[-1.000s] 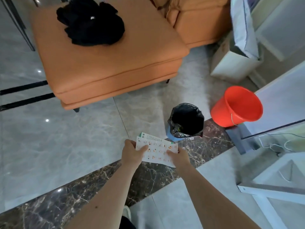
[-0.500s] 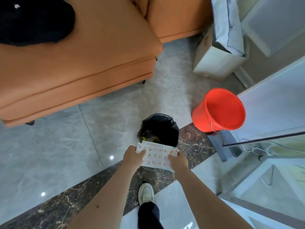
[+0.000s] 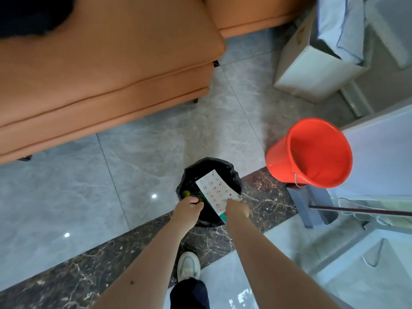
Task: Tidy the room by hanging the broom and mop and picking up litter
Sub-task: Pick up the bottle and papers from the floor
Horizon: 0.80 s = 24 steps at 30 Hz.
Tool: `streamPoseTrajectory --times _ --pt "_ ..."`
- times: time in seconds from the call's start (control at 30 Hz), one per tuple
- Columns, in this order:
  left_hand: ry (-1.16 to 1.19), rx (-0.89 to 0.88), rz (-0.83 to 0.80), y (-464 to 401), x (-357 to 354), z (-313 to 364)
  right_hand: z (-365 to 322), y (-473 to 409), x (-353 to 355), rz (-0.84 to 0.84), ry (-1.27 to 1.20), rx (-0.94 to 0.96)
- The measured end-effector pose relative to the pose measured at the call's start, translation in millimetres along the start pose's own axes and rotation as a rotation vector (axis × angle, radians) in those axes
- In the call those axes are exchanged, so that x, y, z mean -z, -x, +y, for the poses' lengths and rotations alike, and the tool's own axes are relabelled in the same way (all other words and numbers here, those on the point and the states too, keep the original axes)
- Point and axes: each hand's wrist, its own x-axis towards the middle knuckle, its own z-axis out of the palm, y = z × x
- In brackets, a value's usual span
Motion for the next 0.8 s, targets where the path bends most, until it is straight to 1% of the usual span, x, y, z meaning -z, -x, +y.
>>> streamPoseTrajectory --times 0.13,0.3,0.37,0.47,0.63,0.8 --pt "0.035 0.025 0.039 -4.5 4.8 2.8 -4.0 2.8 -11.8 -0.071 0.07 0.011" --pt "0.023 0.005 0.079 1.2 15.9 1.3 -4.9 11.9 -23.4 -0.16 0.148 0.017" --pt "0.016 -0.003 0.112 4.9 21.9 0.3 -5.8 17.7 -29.3 -0.178 0.164 0.025" --pt "0.069 -0.005 0.137 15.5 40.1 -8.1 -7.3 31.6 -47.6 -0.192 0.201 0.061" --pt "0.221 0.01 0.224 40.1 83.2 -45.7 2.9 72.9 -95.1 -0.255 0.32 0.121" --pt "0.386 0.096 0.312 79.3 136.5 -104.1 27.2 135.0 -158.3 -0.297 0.436 0.157"
